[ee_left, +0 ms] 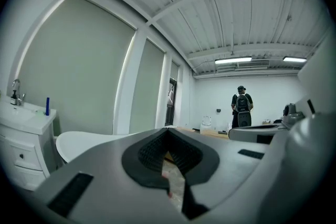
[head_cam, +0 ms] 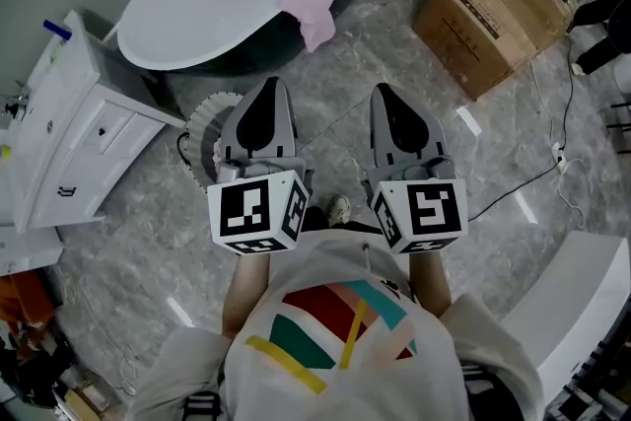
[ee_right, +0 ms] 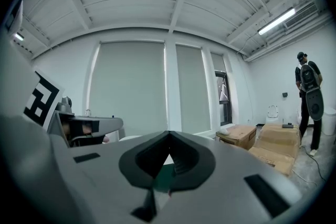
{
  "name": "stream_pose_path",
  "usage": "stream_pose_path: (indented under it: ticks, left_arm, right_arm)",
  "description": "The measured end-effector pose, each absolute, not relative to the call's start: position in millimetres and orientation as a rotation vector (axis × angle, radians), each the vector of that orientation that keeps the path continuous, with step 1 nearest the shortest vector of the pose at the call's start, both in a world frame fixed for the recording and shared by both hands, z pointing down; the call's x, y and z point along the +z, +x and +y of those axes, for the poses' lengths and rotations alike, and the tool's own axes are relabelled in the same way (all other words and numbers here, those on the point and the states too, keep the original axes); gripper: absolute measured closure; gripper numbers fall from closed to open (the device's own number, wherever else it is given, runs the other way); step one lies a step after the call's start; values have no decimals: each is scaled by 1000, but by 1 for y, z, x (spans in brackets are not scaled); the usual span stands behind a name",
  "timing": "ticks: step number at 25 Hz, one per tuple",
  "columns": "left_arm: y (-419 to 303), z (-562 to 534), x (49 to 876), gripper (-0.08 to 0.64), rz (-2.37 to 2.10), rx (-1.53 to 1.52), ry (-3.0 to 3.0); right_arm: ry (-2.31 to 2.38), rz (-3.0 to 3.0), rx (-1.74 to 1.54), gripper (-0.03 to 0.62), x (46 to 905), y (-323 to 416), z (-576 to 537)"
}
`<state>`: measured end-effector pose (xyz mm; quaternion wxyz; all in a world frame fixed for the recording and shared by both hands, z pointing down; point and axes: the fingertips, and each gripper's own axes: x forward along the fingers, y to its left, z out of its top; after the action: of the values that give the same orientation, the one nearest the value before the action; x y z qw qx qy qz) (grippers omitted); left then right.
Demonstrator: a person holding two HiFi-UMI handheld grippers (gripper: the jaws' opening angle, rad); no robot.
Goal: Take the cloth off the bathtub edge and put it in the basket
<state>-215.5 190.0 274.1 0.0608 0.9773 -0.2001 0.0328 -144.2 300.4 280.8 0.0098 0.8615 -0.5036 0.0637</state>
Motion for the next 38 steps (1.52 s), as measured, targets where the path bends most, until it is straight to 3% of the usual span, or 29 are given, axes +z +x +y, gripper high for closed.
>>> stream_pose_path:
  ticks: [25,38]
  left_arm:
    - [-157,188,261,543,-593,17,3019]
    - [-86,151,258,542,-671,37,3124]
  right_arm:
    - [2760,-1552,191,583,287,-82,326]
    - [2824,-1562,147,583,273,-7,305]
